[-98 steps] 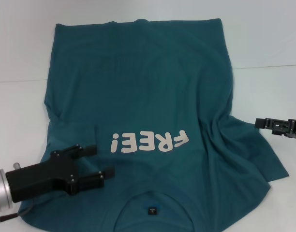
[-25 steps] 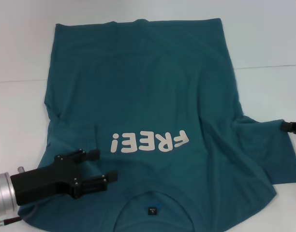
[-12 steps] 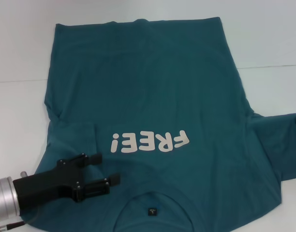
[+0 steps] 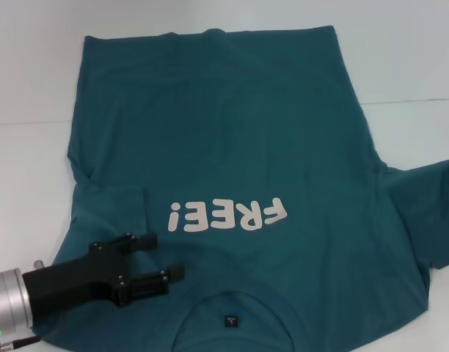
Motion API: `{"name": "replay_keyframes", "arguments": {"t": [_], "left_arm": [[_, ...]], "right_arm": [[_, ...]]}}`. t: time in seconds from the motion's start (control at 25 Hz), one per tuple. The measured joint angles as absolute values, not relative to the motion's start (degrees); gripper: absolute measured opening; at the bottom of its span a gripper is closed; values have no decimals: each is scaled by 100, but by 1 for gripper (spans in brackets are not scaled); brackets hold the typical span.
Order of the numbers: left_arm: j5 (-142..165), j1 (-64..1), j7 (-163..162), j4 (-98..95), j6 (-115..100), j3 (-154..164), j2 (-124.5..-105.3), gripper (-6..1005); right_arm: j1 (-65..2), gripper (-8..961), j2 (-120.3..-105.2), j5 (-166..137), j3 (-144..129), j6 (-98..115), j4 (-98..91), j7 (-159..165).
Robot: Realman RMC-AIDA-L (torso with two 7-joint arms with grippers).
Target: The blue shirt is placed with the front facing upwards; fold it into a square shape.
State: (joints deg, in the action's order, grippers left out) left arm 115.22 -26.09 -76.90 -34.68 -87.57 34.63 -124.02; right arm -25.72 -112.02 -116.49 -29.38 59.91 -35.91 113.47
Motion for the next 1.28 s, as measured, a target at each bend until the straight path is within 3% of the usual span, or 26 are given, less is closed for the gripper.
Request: {"name": "replay_keyframes", "arguments": {"t": [0.76,1.28], "left_arm": [[11518,-2645,-7705,-3381,-8711,3444,-12402,877],[11512,-2697,-7758,-3270,-8646,3442,-12410,877]], "right_arm": [[-2703,3,-10994,-11673,-2970,6624,-3715,11409],[-2908,3,-10942,-11952,-2971,7259,-3718,11683]]}}
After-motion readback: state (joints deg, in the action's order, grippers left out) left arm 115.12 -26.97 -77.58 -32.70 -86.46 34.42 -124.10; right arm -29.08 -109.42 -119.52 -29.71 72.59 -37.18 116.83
